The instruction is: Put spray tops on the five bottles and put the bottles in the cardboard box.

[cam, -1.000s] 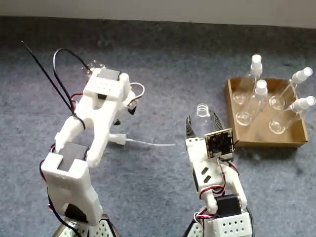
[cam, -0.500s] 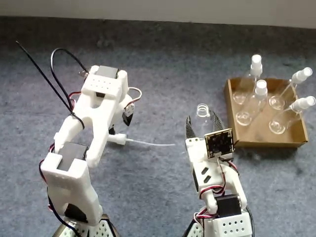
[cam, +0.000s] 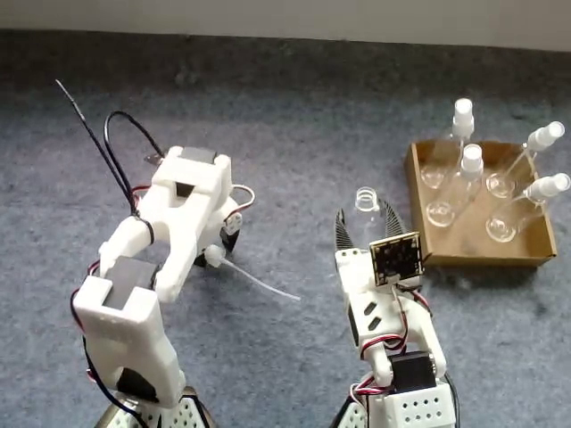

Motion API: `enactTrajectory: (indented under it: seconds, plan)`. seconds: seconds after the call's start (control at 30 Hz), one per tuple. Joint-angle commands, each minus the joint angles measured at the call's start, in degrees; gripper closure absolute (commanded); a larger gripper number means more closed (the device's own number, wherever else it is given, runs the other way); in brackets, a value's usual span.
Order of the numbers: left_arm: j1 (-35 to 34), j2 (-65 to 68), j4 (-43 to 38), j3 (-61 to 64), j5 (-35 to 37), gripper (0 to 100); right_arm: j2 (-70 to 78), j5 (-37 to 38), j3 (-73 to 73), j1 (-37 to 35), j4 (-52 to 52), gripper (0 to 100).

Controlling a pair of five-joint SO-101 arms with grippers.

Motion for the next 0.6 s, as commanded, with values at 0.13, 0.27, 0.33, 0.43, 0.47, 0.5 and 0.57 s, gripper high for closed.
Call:
enactTrajectory:
  seconds: [0.13, 0.27, 0.33, 0.43, 0.47, 0.5, 0.57]
  plan:
    - [0.0, -0.3, -5.2, 0.4, -0.7, 85, 0.0, 0.5, 8.9, -0.5, 0.1, 87.8]
    - [0.0, -0.3, -5.2, 0.3, -0.9, 85, 0.0, 0.5, 8.9, -0.5, 0.1, 87.8]
    - [0.0, -0.3, -5.2, 0.3, -1.0, 85, 0.0, 0.5, 8.9, -0.5, 0.1, 87.8]
    - [0.0, -0.3, -5.2, 0.3, -2.5, 87, 0.0, 0.4, 8.9, -0.5, 0.2, 87.8]
    - [0.0, -0.3, -5.2, 0.3, -3.7, 90, 0.0, 0.4, 8.9, -0.5, 0.2, 87.8]
    - [0.0, -0.3, -5.2, 0.4, -4.7, 94, 0.0, 0.4, 8.9, -0.5, 0.2, 87.8]
    - [0.1, -0.3, -5.2, 0.7, -6.1, 100, 0.0, 0.4, 8.9, -0.5, 0.2, 87.8]
